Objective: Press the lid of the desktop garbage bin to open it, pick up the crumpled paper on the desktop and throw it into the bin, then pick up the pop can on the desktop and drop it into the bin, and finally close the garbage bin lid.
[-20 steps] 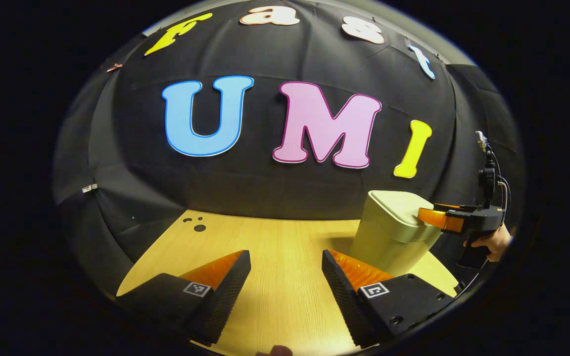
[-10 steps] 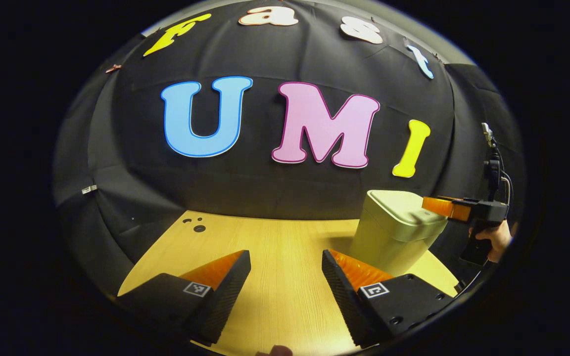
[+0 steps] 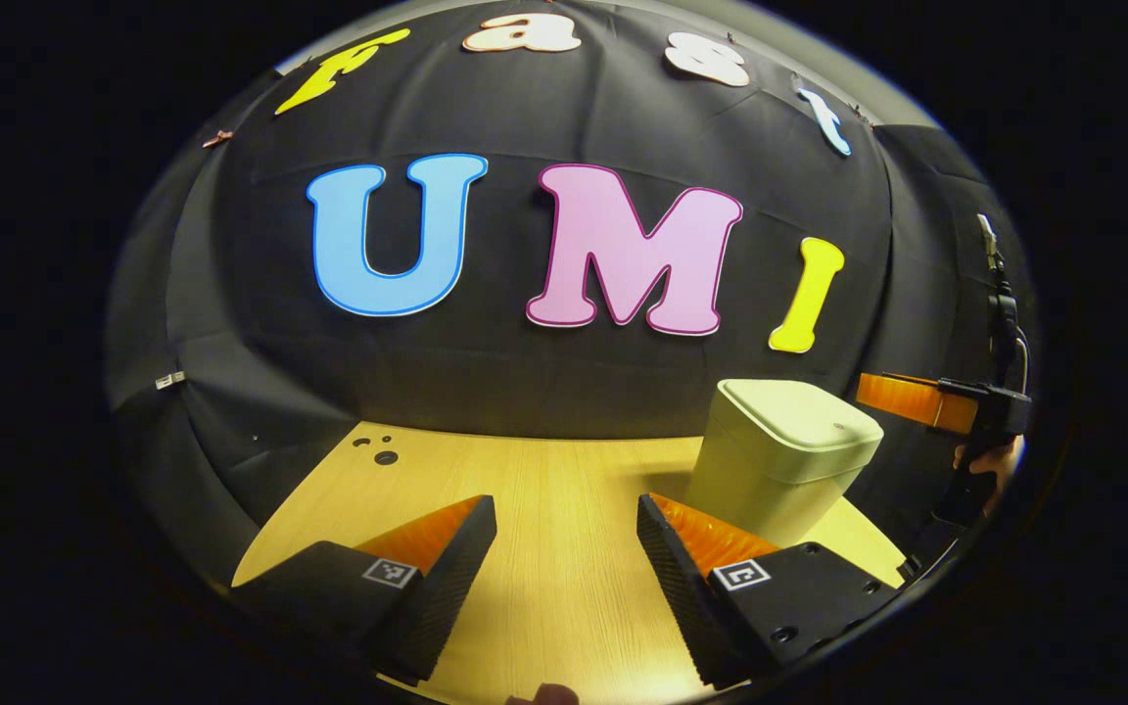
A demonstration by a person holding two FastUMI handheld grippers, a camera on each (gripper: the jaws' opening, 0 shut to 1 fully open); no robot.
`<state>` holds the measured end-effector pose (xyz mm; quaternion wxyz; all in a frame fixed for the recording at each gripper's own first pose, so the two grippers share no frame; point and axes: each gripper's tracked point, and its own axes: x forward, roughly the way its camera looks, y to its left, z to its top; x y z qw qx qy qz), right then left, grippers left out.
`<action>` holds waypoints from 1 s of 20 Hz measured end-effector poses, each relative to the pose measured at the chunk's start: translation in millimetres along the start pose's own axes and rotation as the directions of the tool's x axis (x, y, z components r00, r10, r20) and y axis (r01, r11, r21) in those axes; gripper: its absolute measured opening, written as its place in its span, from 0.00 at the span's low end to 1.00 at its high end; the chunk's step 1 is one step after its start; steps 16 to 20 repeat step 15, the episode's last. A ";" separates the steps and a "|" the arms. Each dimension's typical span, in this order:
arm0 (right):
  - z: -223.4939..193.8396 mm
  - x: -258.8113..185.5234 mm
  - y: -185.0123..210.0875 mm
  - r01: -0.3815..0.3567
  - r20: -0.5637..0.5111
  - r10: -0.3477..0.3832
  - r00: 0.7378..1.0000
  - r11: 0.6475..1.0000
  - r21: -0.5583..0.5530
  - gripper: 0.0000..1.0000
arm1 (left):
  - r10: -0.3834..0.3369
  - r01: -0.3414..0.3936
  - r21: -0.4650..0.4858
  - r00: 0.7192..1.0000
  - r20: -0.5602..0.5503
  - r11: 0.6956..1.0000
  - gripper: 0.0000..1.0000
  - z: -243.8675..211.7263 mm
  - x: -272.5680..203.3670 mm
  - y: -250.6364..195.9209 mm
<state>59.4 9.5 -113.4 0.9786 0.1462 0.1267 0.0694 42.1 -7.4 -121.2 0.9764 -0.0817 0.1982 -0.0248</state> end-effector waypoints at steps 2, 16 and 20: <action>3.4 -7.2 6.0 -0.006 0.009 0.006 1.000 1.000 -0.003 0.98 | -0.007 0.007 0.004 1.000 0.004 1.000 0.94 1.5 0.5 -3.9; -16.6 -35.9 44.2 -0.055 -0.011 0.055 0.998 0.997 -0.046 0.98 | -0.030 0.028 0.022 0.997 0.078 0.999 0.94 23.1 -5.6 -17.6; -16.6 -35.9 44.2 -0.055 -0.011 0.055 0.998 0.997 -0.046 0.98 | -0.030 0.028 0.022 0.997 0.078 0.999 0.94 23.1 -5.6 -17.6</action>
